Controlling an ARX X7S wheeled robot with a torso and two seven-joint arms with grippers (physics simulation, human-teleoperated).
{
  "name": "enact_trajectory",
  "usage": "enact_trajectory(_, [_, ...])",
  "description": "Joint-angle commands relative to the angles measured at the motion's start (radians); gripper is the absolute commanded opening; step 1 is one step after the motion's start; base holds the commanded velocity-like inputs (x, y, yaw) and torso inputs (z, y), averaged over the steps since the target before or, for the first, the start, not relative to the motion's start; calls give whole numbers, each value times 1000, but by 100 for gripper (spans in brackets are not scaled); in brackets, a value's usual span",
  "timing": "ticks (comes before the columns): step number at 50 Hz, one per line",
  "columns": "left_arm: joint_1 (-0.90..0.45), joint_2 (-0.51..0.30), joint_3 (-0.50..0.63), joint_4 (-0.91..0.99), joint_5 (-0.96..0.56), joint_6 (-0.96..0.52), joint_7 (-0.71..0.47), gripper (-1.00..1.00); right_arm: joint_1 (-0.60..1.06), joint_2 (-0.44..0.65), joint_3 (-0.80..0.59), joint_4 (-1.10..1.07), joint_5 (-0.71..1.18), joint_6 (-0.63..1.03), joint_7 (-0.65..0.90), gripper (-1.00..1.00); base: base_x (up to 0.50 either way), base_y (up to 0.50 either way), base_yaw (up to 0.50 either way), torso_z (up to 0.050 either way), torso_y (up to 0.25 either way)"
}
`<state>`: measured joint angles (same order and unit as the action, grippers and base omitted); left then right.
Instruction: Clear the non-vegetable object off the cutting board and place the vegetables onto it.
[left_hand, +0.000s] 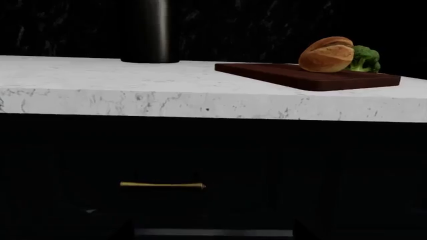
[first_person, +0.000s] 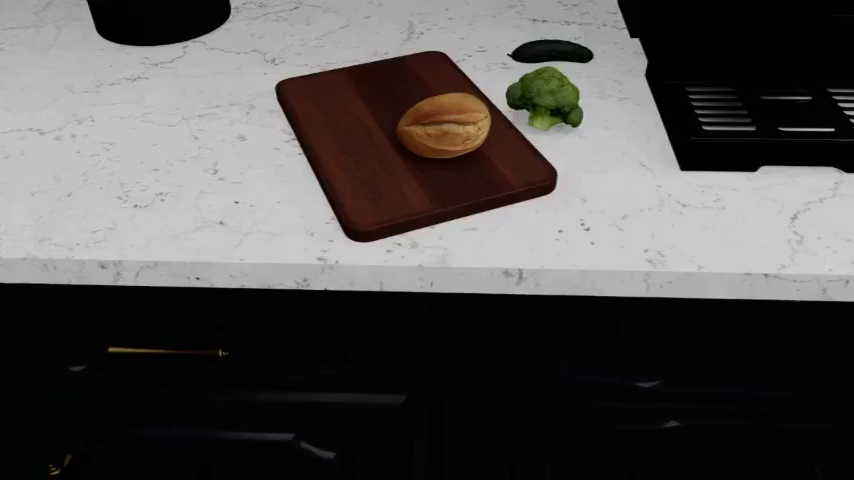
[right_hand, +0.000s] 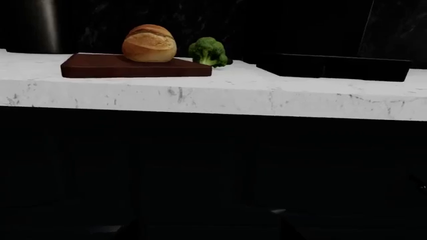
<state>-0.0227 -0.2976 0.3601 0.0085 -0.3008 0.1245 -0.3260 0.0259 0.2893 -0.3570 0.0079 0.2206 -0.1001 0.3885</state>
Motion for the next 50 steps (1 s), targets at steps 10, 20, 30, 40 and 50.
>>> enact_trajectory(10, [-21,-75,-78,295,-33,-306,-103,100,30,75,53,-345,15,338,56,100,0,0,0,0,0])
enact_trajectory(20, [-112,-145,-176,598,-286,-606,-197,100,206,145,119,-589,106,715,110,100,0,0,0,0,0])
enact_trajectory(30, [-277,-247,-254,804,-511,-930,-342,100,486,188,216,-808,339,1210,123,100,0,0,0,0,0])
enact_trajectory(40, [-516,-277,-362,782,-820,-1156,-497,100,764,178,281,-771,474,1478,91,100,0,0,0,0,0])
enact_trajectory(50, [-808,-310,-364,640,-1049,-1306,-586,100,1042,166,296,-616,586,1652,43,100,0,0,0,0,0])
